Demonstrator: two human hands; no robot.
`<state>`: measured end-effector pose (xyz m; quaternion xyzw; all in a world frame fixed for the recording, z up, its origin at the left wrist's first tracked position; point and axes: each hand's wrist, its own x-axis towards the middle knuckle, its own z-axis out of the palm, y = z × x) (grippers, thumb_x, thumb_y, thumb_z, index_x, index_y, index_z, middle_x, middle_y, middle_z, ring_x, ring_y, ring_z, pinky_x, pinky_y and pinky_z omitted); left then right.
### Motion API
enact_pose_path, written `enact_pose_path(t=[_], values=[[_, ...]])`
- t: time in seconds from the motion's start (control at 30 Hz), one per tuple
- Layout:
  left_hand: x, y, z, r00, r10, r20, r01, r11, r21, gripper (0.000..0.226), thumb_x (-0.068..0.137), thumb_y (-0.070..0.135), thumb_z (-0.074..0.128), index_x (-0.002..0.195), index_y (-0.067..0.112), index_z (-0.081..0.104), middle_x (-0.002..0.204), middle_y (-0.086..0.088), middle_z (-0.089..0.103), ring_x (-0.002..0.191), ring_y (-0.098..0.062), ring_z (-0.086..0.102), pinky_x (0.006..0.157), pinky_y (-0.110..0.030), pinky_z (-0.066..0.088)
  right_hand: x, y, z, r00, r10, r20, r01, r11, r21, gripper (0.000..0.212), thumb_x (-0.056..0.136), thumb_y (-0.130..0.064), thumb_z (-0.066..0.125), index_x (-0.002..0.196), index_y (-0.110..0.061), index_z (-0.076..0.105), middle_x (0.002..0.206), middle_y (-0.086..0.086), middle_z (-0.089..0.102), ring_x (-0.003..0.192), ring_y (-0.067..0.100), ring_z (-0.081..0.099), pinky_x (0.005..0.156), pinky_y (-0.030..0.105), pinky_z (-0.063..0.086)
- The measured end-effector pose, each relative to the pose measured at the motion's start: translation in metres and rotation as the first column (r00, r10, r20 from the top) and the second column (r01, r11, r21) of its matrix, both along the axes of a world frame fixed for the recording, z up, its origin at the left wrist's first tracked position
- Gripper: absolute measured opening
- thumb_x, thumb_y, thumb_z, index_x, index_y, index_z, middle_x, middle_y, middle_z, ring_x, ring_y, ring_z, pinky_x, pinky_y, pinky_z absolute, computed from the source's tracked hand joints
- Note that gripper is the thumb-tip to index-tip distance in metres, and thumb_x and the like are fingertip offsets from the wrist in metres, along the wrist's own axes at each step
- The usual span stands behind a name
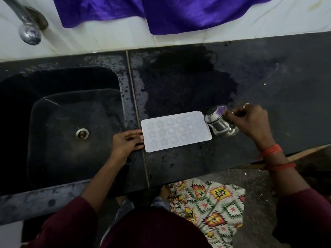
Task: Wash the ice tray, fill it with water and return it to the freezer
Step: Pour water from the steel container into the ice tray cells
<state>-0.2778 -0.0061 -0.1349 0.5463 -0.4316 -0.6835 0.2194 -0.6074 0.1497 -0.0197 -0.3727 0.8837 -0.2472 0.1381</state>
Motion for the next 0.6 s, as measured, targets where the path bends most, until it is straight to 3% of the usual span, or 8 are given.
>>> enact_pose_path(t=[0.3, 0.47, 0.6], values=[[0.0002, 0.0005, 0.0013, 1.000, -0.003, -0.006, 0.003, 1.000, -0.010, 0.017, 0.084, -0.003, 0.074, 0.095, 0.010, 0.075, 0.079, -0.005, 0.078, 0.073, -0.016, 0.075, 0.066, -0.026, 0.062, -0.0001, -0.0047, 0.0023, 0.999, 0.033, -0.016, -0.033, 0.999, -0.004, 0.017, 0.083, -0.036, 0.079, 0.074, -0.025, 0.070, 0.070, 0.001, 0.070, 0.071, 0.019, 0.069, 0.068, 0.029, 0.049], [-0.0002, 0.0007, 0.0017, 1.000, -0.002, -0.009, 0.002, 1.000, -0.011, 0.017, 0.083, -0.002, 0.074, 0.092, 0.013, 0.075, 0.078, -0.005, 0.078, 0.072, -0.015, 0.075, 0.066, -0.025, 0.062, -0.0018, -0.0065, 0.0011, 0.999, 0.045, -0.028, -0.044, 0.999, 0.011, 0.017, 0.083, -0.037, 0.078, 0.076, -0.022, 0.074, 0.072, 0.001, 0.073, 0.070, 0.018, 0.070, 0.074, 0.041, 0.058], [-0.0002, 0.0001, 0.0011, 1.000, -0.003, -0.005, 0.003, 1.000, -0.009, 0.017, 0.084, -0.002, 0.074, 0.095, 0.010, 0.075, 0.080, -0.006, 0.078, 0.073, -0.016, 0.075, 0.068, -0.027, 0.063, -0.0013, -0.0071, -0.0001, 0.998, 0.056, -0.029, -0.055, 0.998, 0.025, 0.018, 0.083, -0.039, 0.078, 0.075, -0.022, 0.074, 0.071, 0.000, 0.072, 0.069, 0.018, 0.070, 0.073, 0.042, 0.059]])
